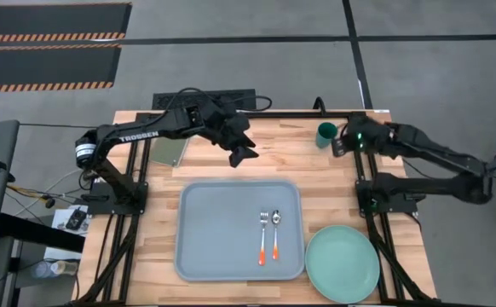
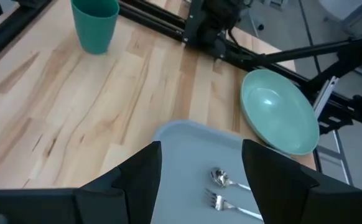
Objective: Pick and place plate/cup/fork/spoon on tray
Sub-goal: Put the green glass in the top left corner of the light gray tray
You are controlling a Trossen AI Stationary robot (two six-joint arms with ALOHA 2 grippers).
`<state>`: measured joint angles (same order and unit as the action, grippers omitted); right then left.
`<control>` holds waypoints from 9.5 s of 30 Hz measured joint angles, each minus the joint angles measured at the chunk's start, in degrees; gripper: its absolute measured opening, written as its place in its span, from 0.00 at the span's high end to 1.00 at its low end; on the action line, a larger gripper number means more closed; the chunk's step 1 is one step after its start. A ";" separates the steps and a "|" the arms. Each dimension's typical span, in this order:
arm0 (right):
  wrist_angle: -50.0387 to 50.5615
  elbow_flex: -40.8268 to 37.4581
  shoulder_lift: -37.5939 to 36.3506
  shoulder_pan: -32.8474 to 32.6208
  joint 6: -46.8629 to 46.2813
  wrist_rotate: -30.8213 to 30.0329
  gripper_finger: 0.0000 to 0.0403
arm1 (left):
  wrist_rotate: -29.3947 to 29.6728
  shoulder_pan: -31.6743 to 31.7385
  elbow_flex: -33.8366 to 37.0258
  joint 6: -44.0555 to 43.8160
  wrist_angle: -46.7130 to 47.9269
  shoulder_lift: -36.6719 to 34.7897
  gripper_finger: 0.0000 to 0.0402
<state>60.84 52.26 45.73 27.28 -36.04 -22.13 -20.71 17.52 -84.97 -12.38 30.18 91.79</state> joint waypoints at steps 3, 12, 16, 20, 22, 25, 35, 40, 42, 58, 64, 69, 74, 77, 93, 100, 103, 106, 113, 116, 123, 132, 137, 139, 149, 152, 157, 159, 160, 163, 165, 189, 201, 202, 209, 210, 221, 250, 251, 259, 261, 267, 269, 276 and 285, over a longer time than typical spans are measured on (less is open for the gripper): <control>-1.94 0.03 1.00 4.16 4.85 3.29 0.65 | -0.31 0.00 0.00 1.00 2.44 -0.02 0.48; -5.58 -0.01 9.55 11.94 4.30 2.54 0.35 | -2.67 0.11 0.00 2.84 9.50 -5.00 0.48; -7.46 -0.01 15.01 16.06 4.62 4.47 0.35 | 2.68 0.02 -0.02 4.72 8.21 -10.20 0.48; -7.38 -0.01 19.25 20.31 6.59 7.97 0.38 | 6.94 -1.09 -0.02 6.04 8.25 -14.23 0.48; -8.43 -0.01 20.99 21.96 7.52 8.85 0.39 | 8.41 -1.86 1.20 6.14 6.74 -16.38 0.48; -9.79 -0.01 23.09 23.86 8.77 10.07 0.41 | 9.21 -2.91 8.12 4.08 -0.39 -21.16 0.48; -12.78 -0.03 28.18 26.87 9.75 12.84 0.46 | 10.18 -2.59 37.21 -8.54 -26.49 -37.86 0.48; -15.05 -0.03 30.52 26.89 10.02 13.26 0.56 | 11.47 -2.58 41.70 -10.99 -28.56 -43.00 0.48; -15.35 -0.03 31.47 26.89 10.02 13.24 0.60 | 12.13 -2.58 42.21 -11.68 -28.28 -44.37 0.48; -17.87 -0.05 32.17 19.87 6.27 14.88 0.96 | 12.61 -2.60 42.25 -11.59 -25.30 -46.84 0.48; -20.70 4.75 35.45 12.10 3.99 16.26 0.97 | 13.19 -2.60 42.25 -11.43 -25.28 -46.84 0.48; -20.39 14.99 43.90 6.86 4.79 18.07 0.99 | 13.57 -2.60 42.25 -11.43 -25.29 -46.84 0.48; -20.22 27.81 54.06 2.20 7.21 22.11 0.97 | 13.57 -2.60 42.25 -11.97 -25.22 -46.86 0.48; -19.14 35.04 60.34 -0.14 8.94 23.69 0.98 | 13.62 -2.60 42.25 -12.20 -23.94 -47.82 0.48; -8.04 62.55 81.84 -6.97 15.12 25.39 0.96 | 16.02 -2.60 42.25 -12.98 -16.02 -54.03 0.48; -8.27 62.76 82.95 -7.01 15.17 25.26 0.92 | 16.04 -2.60 42.25 -12.96 -14.45 -54.36 0.48; -9.01 62.76 82.91 -7.01 15.47 25.26 0.91 | 16.04 -2.59 42.25 -12.96 -14.04 -54.34 0.48; -9.60 62.75 82.58 -7.01 16.46 25.25 0.89 | 16.10 -2.59 42.25 -12.96 -14.01 -54.34 0.48; -9.00 62.74 82.56 -7.32 17.10 26.39 0.72 | 16.27 -2.60 42.25 -12.97 -13.83 -54.30 0.48; -9.22 62.74 82.56 -7.34 17.08 27.94 0.63 | 17.86 -2.60 42.25 -12.92 -12.26 -54.31 0.48; -7.11 63.04 75.64 -5.25 17.35 31.10 0.48 | 22.98 -2.58 42.25 -12.78 -7.24 -54.31 0.48; 2.55 63.00 60.19 -3.56 18.14 30.30 0.47 | 37.74 -1.43 43.08 -14.60 -10.63 -43.96 0.48; 9.15 63.00 52.09 -4.63 17.67 23.89 0.49 | 28.39 0.16 40.99 -12.48 -18.22 -30.04 0.48; 11.35 63.00 49.36 -5.48 16.45 21.56 0.49 | 28.50 1.28 38.76 -11.22 -16.84 -24.94 0.48; 14.86 62.98 42.41 -12.07 13.38 13.22 0.50 | 26.54 6.64 26.46 -2.34 -10.01 -6.59 0.48; 15.44 62.98 42.30 -13.57 12.95 11.65 0.50 | 24.55 7.58 24.79 -1.33 -8.40 -3.19 0.48; 15.56 62.95 42.74 -14.75 13.00 11.29 0.51 | 24.25 8.37 24.44 -0.64 -8.08 -0.72 0.48; 15.51 62.98 43.33 -15.06 13.02 11.28 0.51 | 23.53 8.37 24.46 -0.26 -7.62 -0.52 0.48; 15.61 62.97 43.56 -15.29 13.02 11.30 0.51 | 23.50 8.36 24.44 -0.26 -7.62 -0.55 0.48; 16.06 62.85 43.69 -15.19 13.54 11.25 0.51 | 23.47 8.35 24.44 -0.29 -6.99 -0.57 0.50; 16.05 62.89 43.50 -15.18 13.61 11.10 0.51 | 23.44 8.46 24.44 -0.17 -5.77 -0.57 0.54; 18.05 62.89 43.58 -15.51 11.94 6.56 0.55 | 19.90 5.38 24.44 0.42 0.03 -12.20 1.00; 20.10 62.76 43.58 -15.54 12.14 6.58 0.56 | 16.46 -1.82 29.10 -9.03 22.81 -33.50 1.00; 20.00 62.49 43.58 -15.54 12.16 6.58 0.56 | 16.50 -2.69 30.77 -10.70 22.55 -35.17 1.00; 19.39 59.91 43.62 -15.51 12.41 6.58 0.57 | 23.91 -6.05 41.22 -18.07 21.11 -42.32 1.00; 19.43 59.88 43.63 -15.51 12.43 6.60 0.57 | 24.81 -6.19 42.09 -18.29 20.53 -42.54 1.00; 18.03 59.88 43.58 -15.52 12.54 6.60 0.57 | 25.92 -9.79 48.34 -20.66 12.49 -41.60 1.00; 17.98 59.90 43.58 -15.53 13.61 6.60 0.57 | 29.16 -11.34 50.27 -21.55 12.32 -41.06 1.00; 17.98 59.90 43.58 -15.52 13.61 6.60 0.57 | 29.61 -11.34 50.84 -21.55 12.06 -41.07 1.00; 17.98 59.90 43.58 -15.54 13.65 6.73 0.57 | 30.82 -11.37 52.60 -22.62 10.80 -41.39 1.00; 18.00 59.90 43.58 -15.51 13.83 6.74 0.57 | 30.43 -11.37 52.59 -22.62 10.75 -41.57 1.00; 18.01 59.90 43.58 -15.51 14.09 6.77 0.57 | 30.14 -11.37 52.61 -22.86 10.77 -41.59 1.00; 18.01 59.90 43.58 -15.52 14.09 6.76 0.57 | 30.10 -11.37 52.32 -22.85 11.28 -41.57 1.00; 18.01 59.90 43.58 -15.51 14.09 6.79 0.57 | 31.54 -11.34 49.14 -20.97 13.90 -41.57 1.00; 17.99 59.90 43.58 -15.51 14.09 6.79 0.57 | 30.46 -11.50 50.55 -21.84 13.70 -41.53 1.00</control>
<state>78.83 112.16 89.32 11.77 -21.96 -15.33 9.75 6.02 -34.42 -34.22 43.87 50.26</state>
